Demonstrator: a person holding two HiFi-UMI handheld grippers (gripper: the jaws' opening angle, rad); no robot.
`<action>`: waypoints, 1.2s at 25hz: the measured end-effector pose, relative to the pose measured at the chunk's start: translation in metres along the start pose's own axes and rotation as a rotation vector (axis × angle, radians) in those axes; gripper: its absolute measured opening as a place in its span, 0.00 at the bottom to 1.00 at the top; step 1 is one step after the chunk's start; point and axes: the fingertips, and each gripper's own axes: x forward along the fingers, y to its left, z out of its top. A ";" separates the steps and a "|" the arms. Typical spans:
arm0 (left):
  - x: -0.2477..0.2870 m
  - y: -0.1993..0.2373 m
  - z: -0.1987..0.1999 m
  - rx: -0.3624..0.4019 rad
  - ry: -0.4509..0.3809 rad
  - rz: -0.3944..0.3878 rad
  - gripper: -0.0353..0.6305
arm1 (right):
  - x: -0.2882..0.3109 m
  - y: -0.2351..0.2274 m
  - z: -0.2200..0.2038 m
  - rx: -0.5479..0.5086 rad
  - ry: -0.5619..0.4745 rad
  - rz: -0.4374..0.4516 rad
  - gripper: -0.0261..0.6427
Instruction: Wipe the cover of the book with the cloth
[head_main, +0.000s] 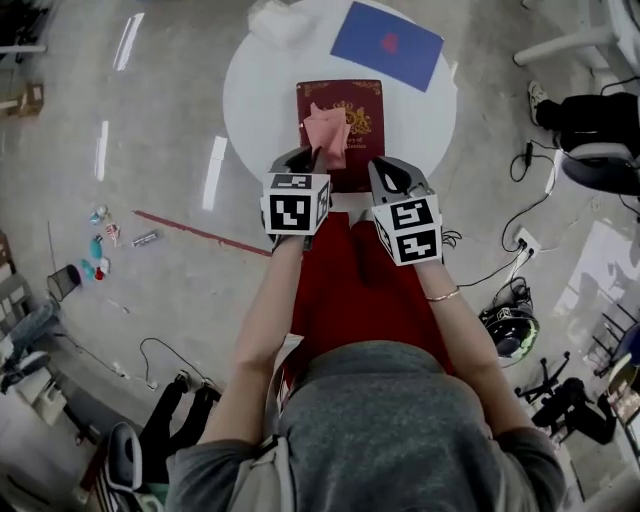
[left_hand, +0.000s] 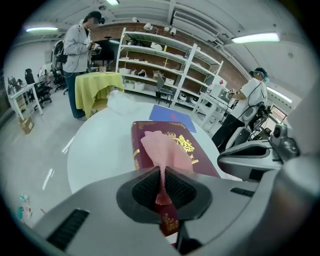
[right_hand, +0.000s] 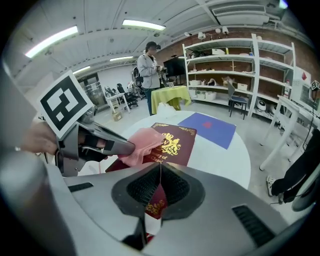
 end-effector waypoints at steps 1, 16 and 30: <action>-0.003 0.006 -0.003 -0.014 -0.003 0.009 0.10 | 0.002 0.004 0.002 -0.009 0.002 0.007 0.08; -0.047 0.056 -0.034 -0.130 -0.040 0.131 0.10 | 0.005 0.024 0.005 -0.079 0.001 0.035 0.08; -0.054 -0.061 -0.004 -0.040 -0.131 -0.034 0.10 | -0.057 -0.029 -0.037 0.006 -0.031 -0.074 0.08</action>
